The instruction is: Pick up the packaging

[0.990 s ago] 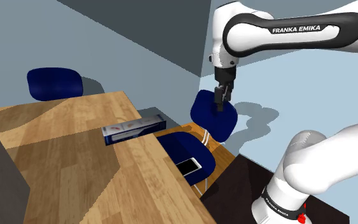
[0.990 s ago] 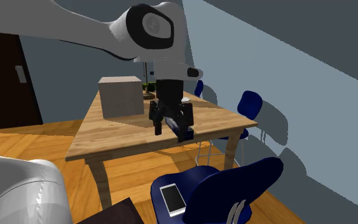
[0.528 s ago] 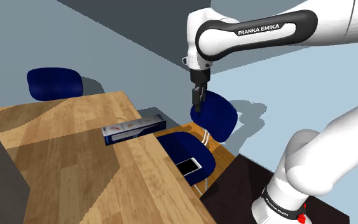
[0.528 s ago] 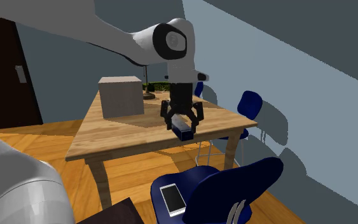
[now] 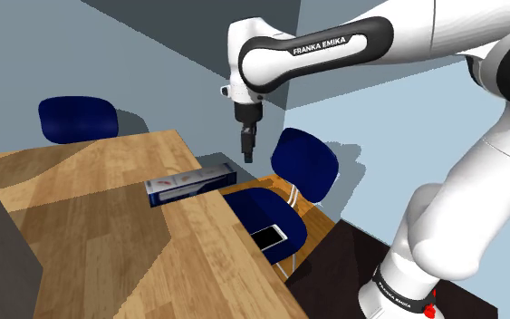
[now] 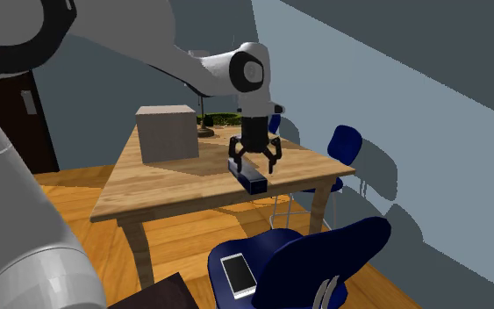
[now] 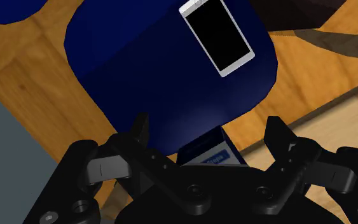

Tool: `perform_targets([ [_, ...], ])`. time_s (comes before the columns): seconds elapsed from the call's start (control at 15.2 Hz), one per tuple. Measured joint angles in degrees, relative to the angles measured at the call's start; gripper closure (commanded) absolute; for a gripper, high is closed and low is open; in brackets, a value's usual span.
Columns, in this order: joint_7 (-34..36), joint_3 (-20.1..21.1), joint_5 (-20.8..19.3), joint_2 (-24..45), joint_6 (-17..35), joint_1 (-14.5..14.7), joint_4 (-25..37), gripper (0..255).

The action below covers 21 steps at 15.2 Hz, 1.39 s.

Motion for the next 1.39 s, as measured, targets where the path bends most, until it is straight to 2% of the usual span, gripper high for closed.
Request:
perform_targets([
  [0.59, -9.21, 3.42, 1.08, 13.53, 3.49, 4.01, 12.62, 0],
  [0.86, -12.37, 5.22, 1.14, 18.47, 3.51, 5.77, 18.5, 0],
  [1.39, -12.69, 5.49, 0.89, 20.3, 8.77, 6.08, 15.2, 0],
])
